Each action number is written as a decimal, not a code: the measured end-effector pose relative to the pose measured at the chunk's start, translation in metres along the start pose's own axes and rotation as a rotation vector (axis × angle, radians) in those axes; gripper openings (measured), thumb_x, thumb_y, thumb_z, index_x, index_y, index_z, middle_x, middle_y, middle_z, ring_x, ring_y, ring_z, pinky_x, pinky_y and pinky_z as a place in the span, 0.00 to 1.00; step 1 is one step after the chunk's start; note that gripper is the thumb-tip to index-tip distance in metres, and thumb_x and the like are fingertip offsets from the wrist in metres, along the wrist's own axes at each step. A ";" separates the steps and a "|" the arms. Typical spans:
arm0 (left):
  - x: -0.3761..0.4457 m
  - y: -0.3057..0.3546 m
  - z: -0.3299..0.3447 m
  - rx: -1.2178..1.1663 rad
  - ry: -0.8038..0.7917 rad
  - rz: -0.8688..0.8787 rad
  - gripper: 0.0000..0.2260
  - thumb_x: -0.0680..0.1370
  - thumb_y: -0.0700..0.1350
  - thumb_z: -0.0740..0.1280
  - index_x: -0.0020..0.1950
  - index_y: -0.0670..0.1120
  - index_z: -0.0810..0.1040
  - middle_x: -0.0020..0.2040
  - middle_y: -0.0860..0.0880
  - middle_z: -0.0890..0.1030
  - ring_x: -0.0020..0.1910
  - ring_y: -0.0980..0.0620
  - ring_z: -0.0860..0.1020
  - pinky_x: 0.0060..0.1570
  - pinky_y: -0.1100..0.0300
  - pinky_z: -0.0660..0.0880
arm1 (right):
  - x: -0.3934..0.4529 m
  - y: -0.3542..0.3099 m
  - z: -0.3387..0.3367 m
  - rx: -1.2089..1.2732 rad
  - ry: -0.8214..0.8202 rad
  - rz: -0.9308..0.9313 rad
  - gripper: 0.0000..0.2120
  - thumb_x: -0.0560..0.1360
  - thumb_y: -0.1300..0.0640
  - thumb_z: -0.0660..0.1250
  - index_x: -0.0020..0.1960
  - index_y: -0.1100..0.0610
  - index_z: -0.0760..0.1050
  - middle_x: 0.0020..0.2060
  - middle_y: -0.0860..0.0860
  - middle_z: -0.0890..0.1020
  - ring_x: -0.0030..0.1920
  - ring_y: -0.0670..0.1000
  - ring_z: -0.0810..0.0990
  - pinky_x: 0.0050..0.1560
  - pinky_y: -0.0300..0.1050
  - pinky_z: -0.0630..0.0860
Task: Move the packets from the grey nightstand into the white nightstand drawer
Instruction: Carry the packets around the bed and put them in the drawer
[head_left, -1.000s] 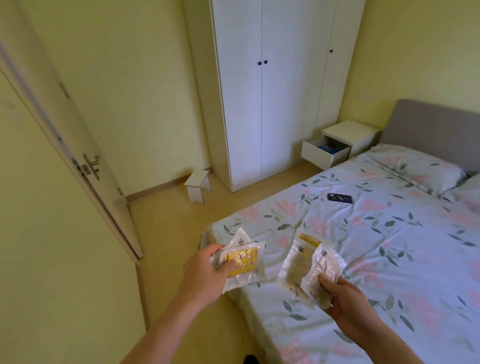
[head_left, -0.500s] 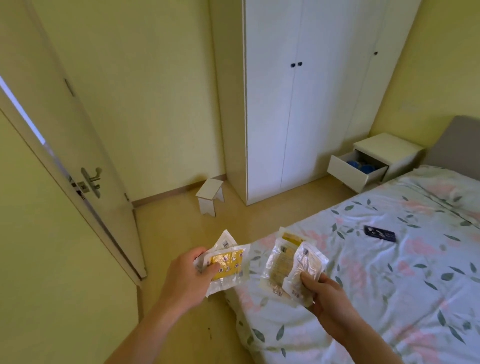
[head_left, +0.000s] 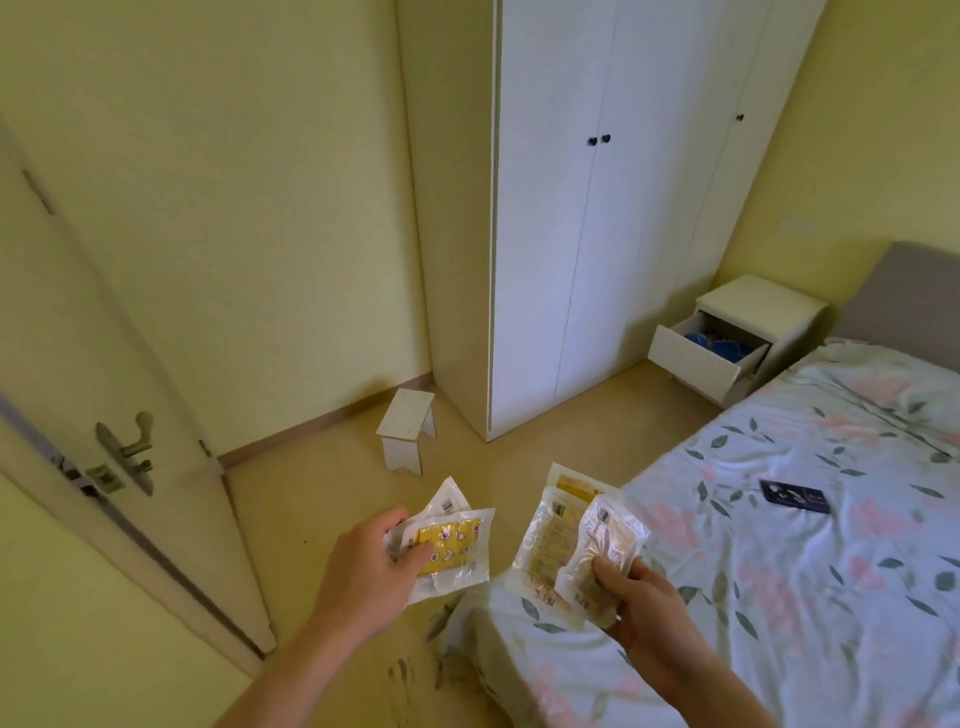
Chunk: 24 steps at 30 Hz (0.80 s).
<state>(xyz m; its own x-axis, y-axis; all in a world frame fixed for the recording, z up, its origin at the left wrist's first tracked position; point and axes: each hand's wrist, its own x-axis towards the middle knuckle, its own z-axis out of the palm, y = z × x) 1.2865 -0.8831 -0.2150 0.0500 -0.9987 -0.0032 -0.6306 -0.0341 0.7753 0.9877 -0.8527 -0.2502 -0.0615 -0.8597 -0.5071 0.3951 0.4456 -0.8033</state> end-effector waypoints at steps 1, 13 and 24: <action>0.016 -0.003 -0.005 0.009 -0.017 0.016 0.05 0.76 0.48 0.74 0.44 0.52 0.80 0.38 0.59 0.82 0.35 0.59 0.80 0.26 0.63 0.72 | 0.005 0.000 0.011 0.012 0.016 -0.006 0.11 0.82 0.63 0.65 0.64 0.60 0.78 0.55 0.58 0.87 0.55 0.58 0.86 0.48 0.53 0.84; 0.201 -0.026 -0.017 -0.015 -0.195 0.098 0.05 0.76 0.49 0.74 0.44 0.52 0.80 0.37 0.57 0.83 0.33 0.57 0.79 0.29 0.62 0.73 | 0.119 -0.024 0.075 0.149 0.160 -0.020 0.13 0.82 0.63 0.64 0.66 0.61 0.77 0.57 0.59 0.86 0.57 0.58 0.86 0.50 0.52 0.83; 0.431 -0.023 -0.037 0.015 -0.219 0.138 0.04 0.76 0.48 0.74 0.47 0.51 0.81 0.40 0.56 0.84 0.37 0.55 0.81 0.32 0.60 0.76 | 0.312 -0.112 0.170 0.199 0.124 -0.007 0.12 0.82 0.62 0.64 0.65 0.59 0.78 0.57 0.58 0.86 0.57 0.58 0.86 0.51 0.53 0.83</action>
<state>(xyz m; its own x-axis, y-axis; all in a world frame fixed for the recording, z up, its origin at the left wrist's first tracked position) 1.3513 -1.3118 -0.2103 -0.2050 -0.9781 -0.0359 -0.6310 0.1041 0.7688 1.0804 -1.2135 -0.2657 -0.1718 -0.8201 -0.5459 0.5664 0.3712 -0.7358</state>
